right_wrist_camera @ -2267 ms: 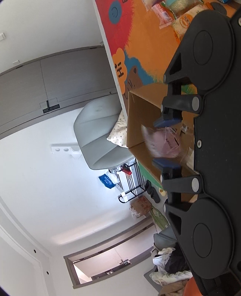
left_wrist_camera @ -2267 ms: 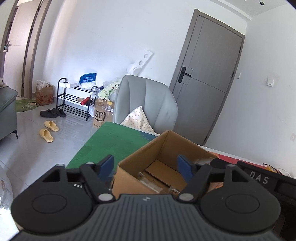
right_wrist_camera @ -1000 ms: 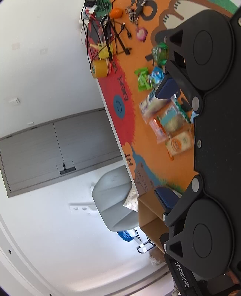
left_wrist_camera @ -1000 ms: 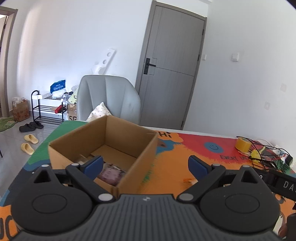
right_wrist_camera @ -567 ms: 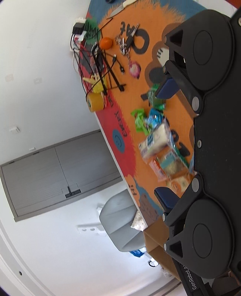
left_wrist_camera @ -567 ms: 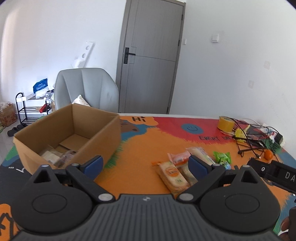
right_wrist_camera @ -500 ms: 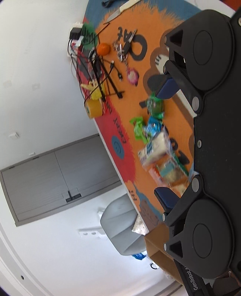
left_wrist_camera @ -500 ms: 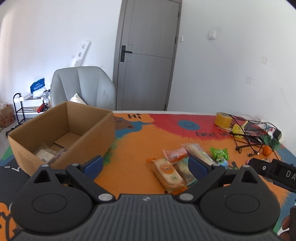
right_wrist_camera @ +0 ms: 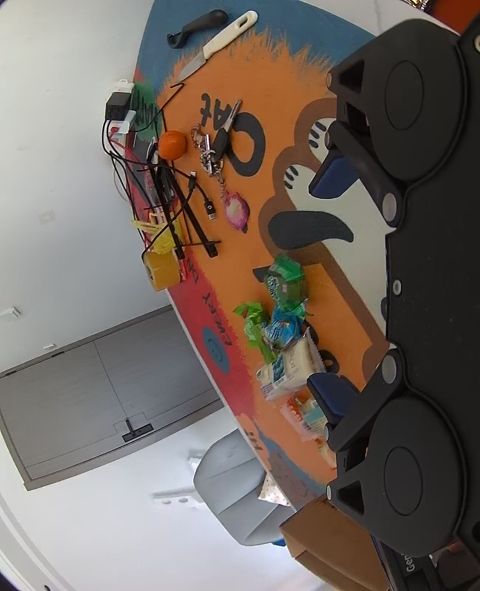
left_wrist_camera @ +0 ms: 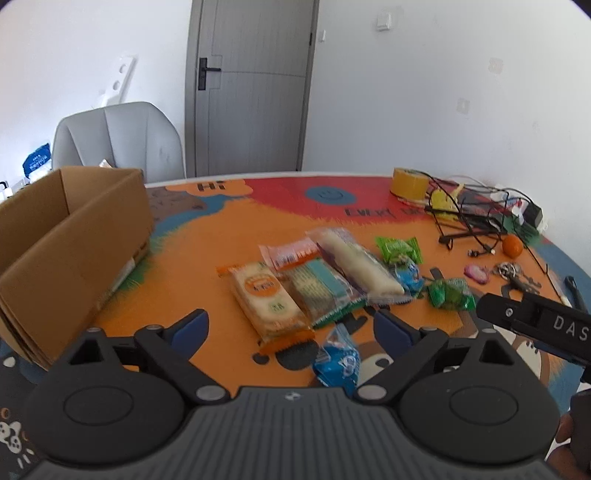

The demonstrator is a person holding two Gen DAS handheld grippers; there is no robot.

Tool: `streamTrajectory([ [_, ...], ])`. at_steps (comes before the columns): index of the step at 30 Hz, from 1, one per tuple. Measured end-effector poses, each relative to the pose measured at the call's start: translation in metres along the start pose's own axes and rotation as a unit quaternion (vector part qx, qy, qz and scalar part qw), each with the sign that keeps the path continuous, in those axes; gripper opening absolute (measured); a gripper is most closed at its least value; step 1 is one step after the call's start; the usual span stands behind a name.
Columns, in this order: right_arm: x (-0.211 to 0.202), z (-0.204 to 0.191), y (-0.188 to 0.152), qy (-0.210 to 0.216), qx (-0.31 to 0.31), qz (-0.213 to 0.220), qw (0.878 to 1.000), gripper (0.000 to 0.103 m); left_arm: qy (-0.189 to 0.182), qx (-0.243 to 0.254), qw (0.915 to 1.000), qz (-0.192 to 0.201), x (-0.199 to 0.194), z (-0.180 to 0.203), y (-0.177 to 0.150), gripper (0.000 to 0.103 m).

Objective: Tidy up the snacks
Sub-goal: 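Grasp blue candy with left tool while right tool grasps green candy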

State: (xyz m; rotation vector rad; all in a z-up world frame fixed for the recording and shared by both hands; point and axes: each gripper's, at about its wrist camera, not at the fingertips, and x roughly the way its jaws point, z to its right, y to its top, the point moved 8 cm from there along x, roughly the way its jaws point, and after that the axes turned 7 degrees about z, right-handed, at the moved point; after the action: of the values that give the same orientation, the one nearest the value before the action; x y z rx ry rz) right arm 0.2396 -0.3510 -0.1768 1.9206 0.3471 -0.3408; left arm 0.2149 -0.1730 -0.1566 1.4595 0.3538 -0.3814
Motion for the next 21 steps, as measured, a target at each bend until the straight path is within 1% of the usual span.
streamTrajectory([
  [2, 0.003, 0.002, -0.003, -0.001, 0.0, -0.004, 1.0, 0.102, -0.01, 0.002, 0.9999, -0.006, 0.003, 0.006, -0.005, 0.092],
  [5, 0.007, 0.005, -0.007, -0.003, 0.002, -0.009, 1.0, 0.102, -0.022, 0.014, 0.9995, -0.017, 0.009, 0.016, -0.012, 0.084],
  [7, 0.009, 0.008, -0.008, -0.004, 0.005, -0.012, 1.0, 0.102, -0.03, 0.013, 0.9991, -0.029, 0.013, 0.02, -0.017, 0.073],
  [8, 0.01, 0.009, -0.009, -0.004, 0.006, -0.013, 1.0, 0.102, -0.034, 0.012, 0.9987, -0.036, 0.015, 0.022, -0.02, 0.07],
  [11, 0.012, 0.012, -0.011, -0.005, 0.008, -0.015, 1.0, 0.102, -0.046, 0.011, 0.997, -0.062, 0.023, 0.028, -0.03, 0.048],
  [12, 0.013, 0.013, -0.011, -0.005, 0.009, -0.016, 1.0, 0.102, -0.047, 0.011, 0.9963, -0.071, 0.026, 0.029, -0.033, 0.03],
  [14, 0.016, 0.015, -0.011, -0.007, 0.01, -0.018, 1.0, 0.101, -0.04, 0.012, 0.9971, -0.063, 0.026, 0.029, -0.032, 0.028],
  [16, 0.02, 0.016, -0.01, -0.009, 0.009, -0.02, 1.0, 0.097, -0.048, -0.004, 0.9965, -0.068, 0.028, 0.028, -0.03, 0.027],
  [18, 0.023, 0.016, -0.008, -0.008, 0.009, -0.021, 1.0, 0.093, -0.042, -0.003, 0.9974, -0.058, 0.028, 0.026, -0.026, 0.027],
  [21, 0.027, 0.013, -0.005, -0.007, 0.005, -0.019, 1.0, 0.092, -0.038, -0.008, 0.9979, -0.051, 0.028, 0.023, -0.021, 0.027],
])
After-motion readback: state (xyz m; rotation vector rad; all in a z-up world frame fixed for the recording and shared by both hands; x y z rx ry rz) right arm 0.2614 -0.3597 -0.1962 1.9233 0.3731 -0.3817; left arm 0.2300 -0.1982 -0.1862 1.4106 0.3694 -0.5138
